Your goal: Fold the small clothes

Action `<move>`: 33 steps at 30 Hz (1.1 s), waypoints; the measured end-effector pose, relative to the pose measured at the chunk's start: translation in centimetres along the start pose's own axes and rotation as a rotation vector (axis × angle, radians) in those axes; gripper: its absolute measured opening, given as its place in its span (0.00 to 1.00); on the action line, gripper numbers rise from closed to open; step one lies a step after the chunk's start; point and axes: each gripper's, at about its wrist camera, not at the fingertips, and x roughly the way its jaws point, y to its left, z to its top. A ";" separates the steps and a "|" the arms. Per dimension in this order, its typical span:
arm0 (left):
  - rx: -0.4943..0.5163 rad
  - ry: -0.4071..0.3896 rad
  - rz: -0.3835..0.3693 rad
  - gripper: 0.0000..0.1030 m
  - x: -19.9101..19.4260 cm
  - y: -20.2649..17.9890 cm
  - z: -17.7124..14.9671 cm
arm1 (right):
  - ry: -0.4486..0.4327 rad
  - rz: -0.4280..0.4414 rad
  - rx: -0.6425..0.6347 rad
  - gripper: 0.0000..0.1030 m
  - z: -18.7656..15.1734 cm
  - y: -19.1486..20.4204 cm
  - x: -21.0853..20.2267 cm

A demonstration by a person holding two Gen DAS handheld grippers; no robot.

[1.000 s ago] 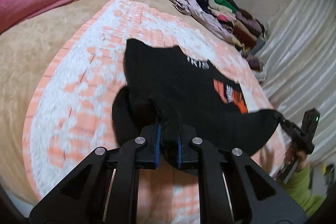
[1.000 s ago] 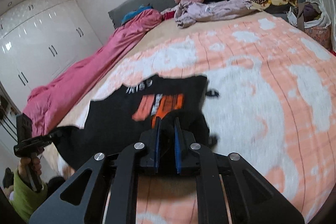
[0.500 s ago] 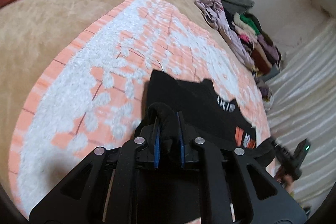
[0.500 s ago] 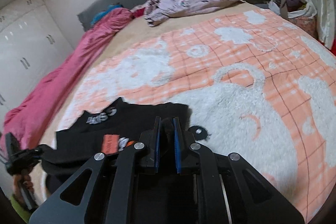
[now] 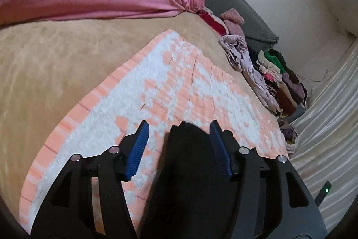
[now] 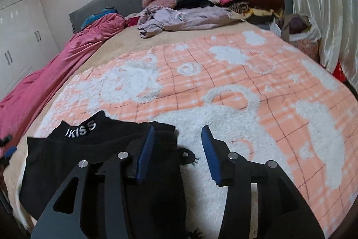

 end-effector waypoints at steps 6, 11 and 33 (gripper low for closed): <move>0.153 0.012 0.085 0.55 2.3 -1.2 -1.2 | 0.050 0.015 -0.079 0.43 -0.6 1.8 0.4; 0.234 0.059 0.042 0.55 3.4 -1.1 -2.7 | 0.120 -0.002 -0.105 0.43 -0.4 2.5 2.7; 0.365 0.048 -0.002 0.04 2.9 -2.3 -4.1 | 0.080 0.002 -0.099 0.09 -0.7 2.6 2.6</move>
